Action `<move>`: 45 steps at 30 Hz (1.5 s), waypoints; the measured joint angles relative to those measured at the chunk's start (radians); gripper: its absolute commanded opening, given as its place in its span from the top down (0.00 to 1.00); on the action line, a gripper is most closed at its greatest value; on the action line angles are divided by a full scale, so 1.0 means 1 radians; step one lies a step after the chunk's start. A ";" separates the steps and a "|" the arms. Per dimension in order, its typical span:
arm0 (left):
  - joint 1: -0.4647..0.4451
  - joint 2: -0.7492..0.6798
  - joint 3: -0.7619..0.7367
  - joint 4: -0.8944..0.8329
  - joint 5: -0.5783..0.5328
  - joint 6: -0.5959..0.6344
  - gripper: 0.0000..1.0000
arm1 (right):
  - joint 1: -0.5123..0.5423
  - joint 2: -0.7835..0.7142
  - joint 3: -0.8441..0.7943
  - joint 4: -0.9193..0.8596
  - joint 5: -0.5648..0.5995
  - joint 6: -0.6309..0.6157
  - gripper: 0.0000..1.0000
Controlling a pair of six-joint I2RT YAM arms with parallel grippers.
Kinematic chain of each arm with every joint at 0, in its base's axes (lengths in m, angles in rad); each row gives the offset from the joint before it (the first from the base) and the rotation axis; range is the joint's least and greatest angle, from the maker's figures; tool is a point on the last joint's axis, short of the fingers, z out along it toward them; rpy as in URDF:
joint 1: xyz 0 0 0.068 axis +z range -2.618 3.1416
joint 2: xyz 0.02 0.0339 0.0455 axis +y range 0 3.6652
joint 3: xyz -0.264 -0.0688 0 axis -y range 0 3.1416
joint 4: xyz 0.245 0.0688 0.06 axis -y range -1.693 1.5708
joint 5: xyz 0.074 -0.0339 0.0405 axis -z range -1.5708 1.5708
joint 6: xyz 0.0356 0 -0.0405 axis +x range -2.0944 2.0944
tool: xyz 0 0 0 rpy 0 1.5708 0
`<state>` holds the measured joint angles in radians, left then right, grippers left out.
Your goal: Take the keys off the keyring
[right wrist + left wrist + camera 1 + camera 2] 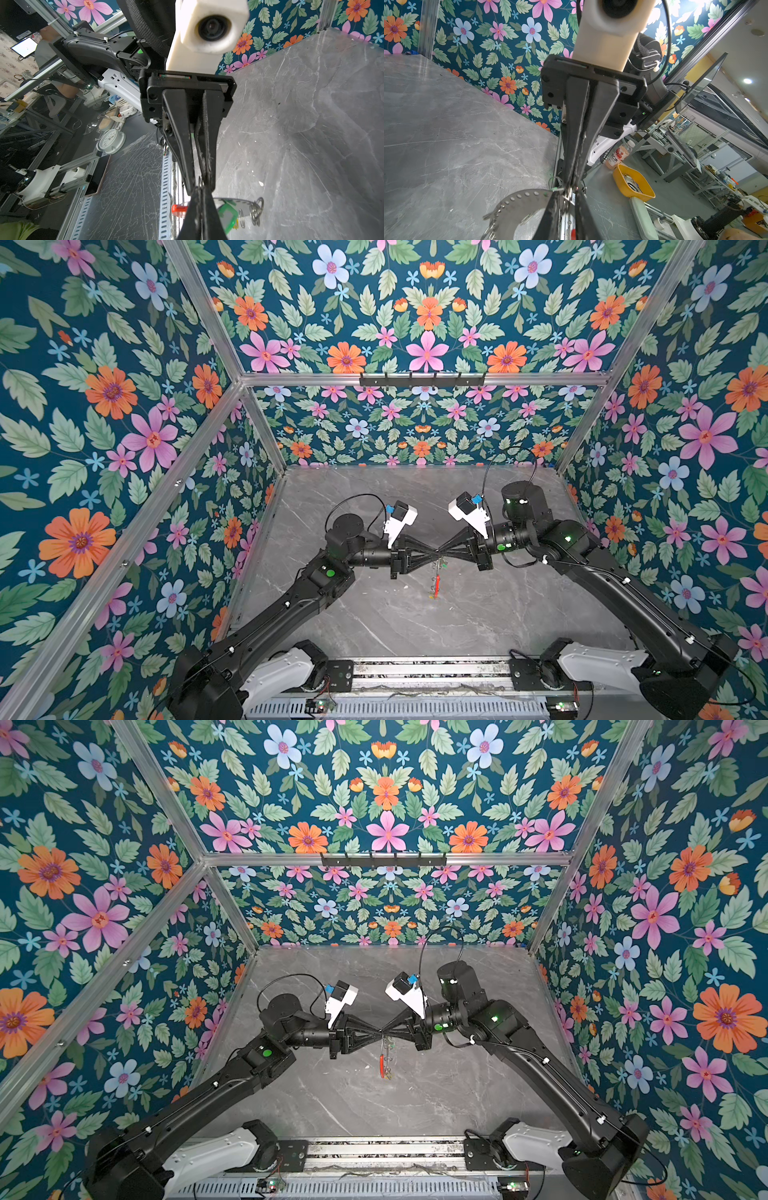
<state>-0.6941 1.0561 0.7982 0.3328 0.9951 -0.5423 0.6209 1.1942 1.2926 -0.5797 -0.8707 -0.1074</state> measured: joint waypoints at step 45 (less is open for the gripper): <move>-0.005 -0.040 -0.187 0.505 -0.164 -0.124 1.00 | 0.073 -0.198 -0.390 0.558 0.219 0.208 0.80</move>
<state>-0.6991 1.0157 0.6113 0.8375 0.8314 -0.6662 0.6937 0.9958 0.9024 -0.0216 -0.6518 0.1005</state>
